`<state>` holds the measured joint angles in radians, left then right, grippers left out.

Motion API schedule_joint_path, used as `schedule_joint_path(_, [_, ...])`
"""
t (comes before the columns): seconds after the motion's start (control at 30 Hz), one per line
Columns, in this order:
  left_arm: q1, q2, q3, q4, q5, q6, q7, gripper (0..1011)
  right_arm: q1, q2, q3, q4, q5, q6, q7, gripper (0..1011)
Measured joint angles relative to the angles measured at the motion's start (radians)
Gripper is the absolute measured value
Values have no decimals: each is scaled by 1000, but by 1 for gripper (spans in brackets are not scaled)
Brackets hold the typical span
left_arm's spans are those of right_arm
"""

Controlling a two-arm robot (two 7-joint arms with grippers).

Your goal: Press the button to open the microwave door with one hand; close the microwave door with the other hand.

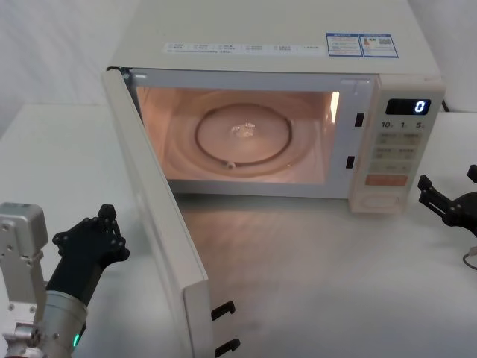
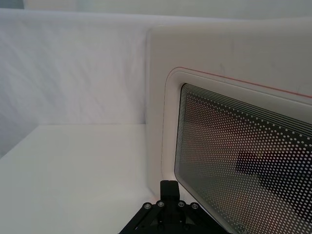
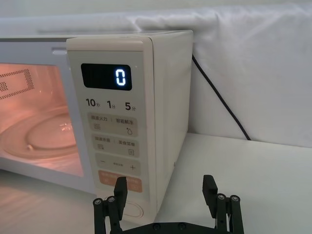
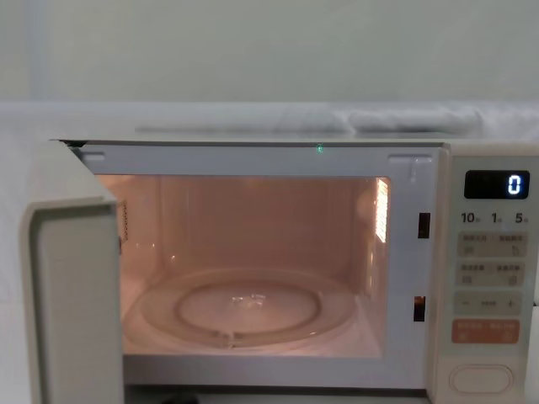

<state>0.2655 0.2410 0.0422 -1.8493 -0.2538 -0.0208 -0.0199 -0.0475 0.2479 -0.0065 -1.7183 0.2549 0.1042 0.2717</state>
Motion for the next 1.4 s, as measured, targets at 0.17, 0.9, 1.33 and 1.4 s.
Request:
schedule_joint_path(0.17, [0,0,0,0,0,0,0,0,0,0,0,0,0,0,0,1002])
schedule_joint_path(0.9, [0,0,0,0,0,0,0,0,0,0,0,0,0,0,0,1002])
schedule_joint_path(1.33, [0,-1,-2,0,0,-1,-2,0,0,0,0,0,0,0,0,1002])
schedule_joint_path(1.4, [0,-4,-5,0,0,-3,-9,0,0,0,0,0,0,0,0,1002])
